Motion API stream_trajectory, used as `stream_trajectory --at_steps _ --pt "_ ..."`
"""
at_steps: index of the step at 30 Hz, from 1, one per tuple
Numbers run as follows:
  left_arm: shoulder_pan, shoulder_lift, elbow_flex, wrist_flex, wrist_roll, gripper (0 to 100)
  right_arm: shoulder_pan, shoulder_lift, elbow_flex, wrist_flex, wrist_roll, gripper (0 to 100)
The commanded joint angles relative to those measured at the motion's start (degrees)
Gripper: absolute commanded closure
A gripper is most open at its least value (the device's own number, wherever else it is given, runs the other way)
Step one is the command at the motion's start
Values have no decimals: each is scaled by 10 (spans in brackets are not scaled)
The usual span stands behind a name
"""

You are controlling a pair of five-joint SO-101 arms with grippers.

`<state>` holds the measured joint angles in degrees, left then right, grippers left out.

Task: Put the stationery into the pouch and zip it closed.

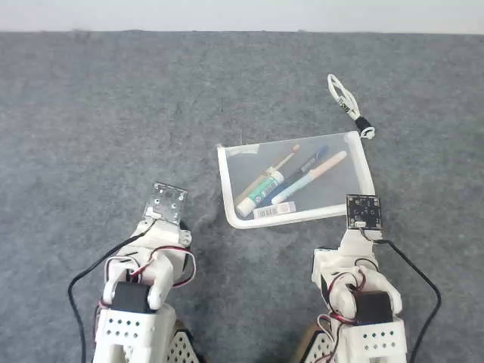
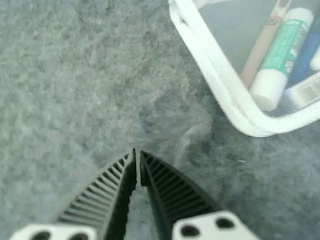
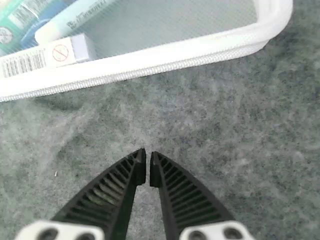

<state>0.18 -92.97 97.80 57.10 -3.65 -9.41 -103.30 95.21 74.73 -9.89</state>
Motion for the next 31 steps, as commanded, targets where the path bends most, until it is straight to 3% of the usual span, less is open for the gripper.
stream_trajectory --at_steps 1,7,31 --pt "-44 -8 -9 3 7 988 3 -7 12 3 -6 991" --pt "-109 -8 -9 3 7 988 3 -7 12 3 -6 991" --pt "-86 -8 -9 2 5 988 3 -7 12 3 -6 991"
